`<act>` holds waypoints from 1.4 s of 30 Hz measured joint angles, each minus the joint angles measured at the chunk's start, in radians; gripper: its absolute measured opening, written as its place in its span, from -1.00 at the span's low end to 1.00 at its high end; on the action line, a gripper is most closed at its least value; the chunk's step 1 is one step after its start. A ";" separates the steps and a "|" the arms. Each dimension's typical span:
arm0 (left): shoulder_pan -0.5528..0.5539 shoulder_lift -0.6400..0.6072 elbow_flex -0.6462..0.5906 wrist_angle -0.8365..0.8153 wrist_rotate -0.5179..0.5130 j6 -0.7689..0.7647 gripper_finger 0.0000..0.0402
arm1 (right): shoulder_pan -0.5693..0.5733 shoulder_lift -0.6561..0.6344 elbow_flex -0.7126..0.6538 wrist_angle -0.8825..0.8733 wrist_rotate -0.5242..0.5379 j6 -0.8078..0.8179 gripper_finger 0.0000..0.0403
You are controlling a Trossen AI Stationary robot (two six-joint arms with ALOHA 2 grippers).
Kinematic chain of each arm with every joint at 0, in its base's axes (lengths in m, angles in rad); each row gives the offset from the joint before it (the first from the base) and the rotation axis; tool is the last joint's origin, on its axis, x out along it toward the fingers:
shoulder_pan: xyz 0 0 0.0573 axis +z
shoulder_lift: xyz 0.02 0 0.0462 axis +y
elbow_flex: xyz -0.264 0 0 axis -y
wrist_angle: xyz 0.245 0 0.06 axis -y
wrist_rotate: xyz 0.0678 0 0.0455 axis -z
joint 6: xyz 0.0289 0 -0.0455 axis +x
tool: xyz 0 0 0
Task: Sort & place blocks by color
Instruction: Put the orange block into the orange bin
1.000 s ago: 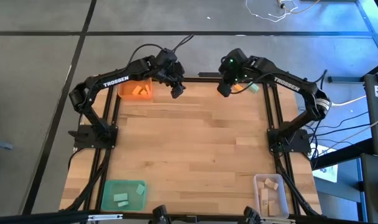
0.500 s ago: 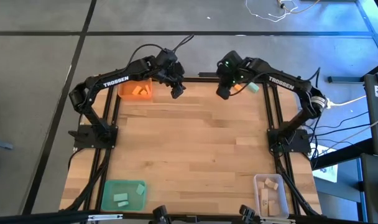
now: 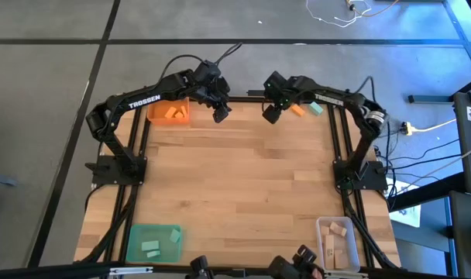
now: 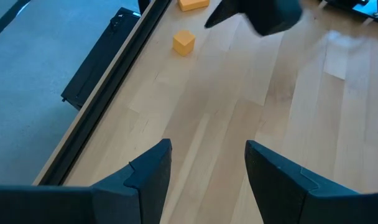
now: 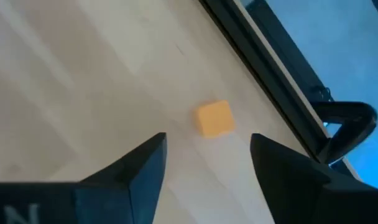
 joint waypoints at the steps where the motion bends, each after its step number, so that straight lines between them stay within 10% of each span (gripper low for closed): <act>1: 0.000 0.000 0.000 0.000 0.000 0.000 -0.03 | -0.005 0.015 0.000 0.007 0.000 -0.001 0.17; 42: 0.000 0.000 0.000 -0.002 0.034 0.000 -0.03 | -0.107 0.160 0.000 0.060 -0.139 -0.106 0.16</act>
